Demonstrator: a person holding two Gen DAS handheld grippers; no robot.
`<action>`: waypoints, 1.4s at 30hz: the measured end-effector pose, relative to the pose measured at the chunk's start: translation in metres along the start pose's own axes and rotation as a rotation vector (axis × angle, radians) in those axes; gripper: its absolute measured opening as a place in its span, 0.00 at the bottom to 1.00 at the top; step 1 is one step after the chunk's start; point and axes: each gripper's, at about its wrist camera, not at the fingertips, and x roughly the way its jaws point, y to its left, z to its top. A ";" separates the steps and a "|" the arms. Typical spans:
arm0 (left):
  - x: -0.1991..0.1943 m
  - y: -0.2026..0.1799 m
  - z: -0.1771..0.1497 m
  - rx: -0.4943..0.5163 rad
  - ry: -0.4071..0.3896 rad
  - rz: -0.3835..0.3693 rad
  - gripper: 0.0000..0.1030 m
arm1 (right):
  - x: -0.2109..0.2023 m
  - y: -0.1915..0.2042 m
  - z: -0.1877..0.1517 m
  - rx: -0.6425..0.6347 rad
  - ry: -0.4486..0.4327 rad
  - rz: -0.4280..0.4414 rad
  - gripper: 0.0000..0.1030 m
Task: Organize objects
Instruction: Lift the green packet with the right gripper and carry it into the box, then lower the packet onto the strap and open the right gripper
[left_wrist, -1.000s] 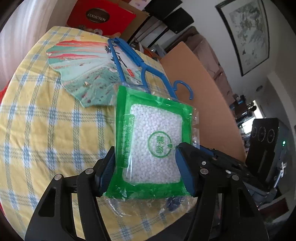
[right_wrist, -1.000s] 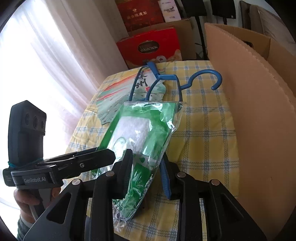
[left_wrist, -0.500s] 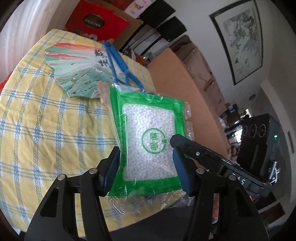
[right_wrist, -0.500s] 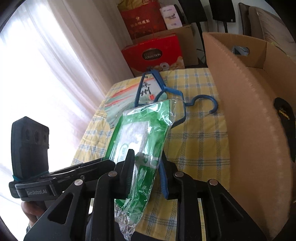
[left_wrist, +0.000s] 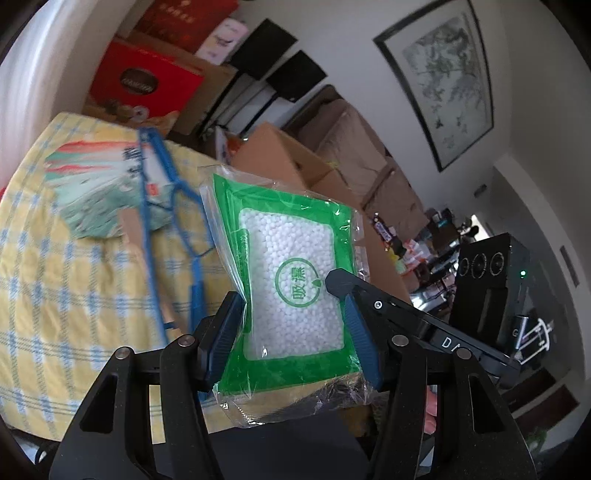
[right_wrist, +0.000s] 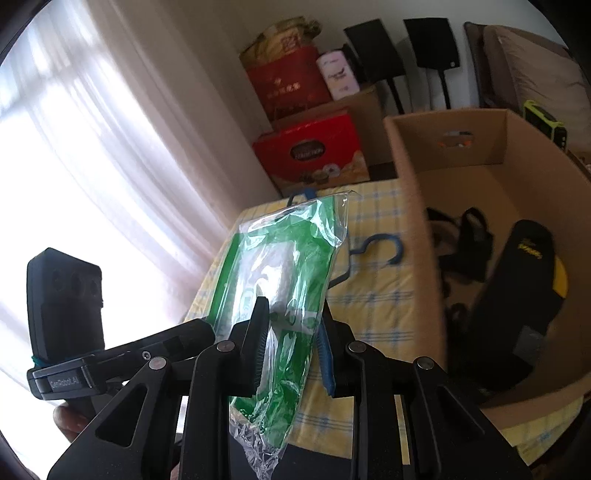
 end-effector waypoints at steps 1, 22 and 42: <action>0.005 -0.008 0.003 0.012 0.005 -0.006 0.52 | -0.006 -0.004 0.001 0.006 -0.009 -0.005 0.23; 0.133 -0.133 0.017 0.221 0.161 -0.042 0.52 | -0.095 -0.123 0.044 0.084 -0.126 -0.151 0.23; 0.169 -0.166 -0.013 0.327 0.267 0.013 0.60 | -0.093 -0.182 0.046 0.109 -0.078 -0.342 0.29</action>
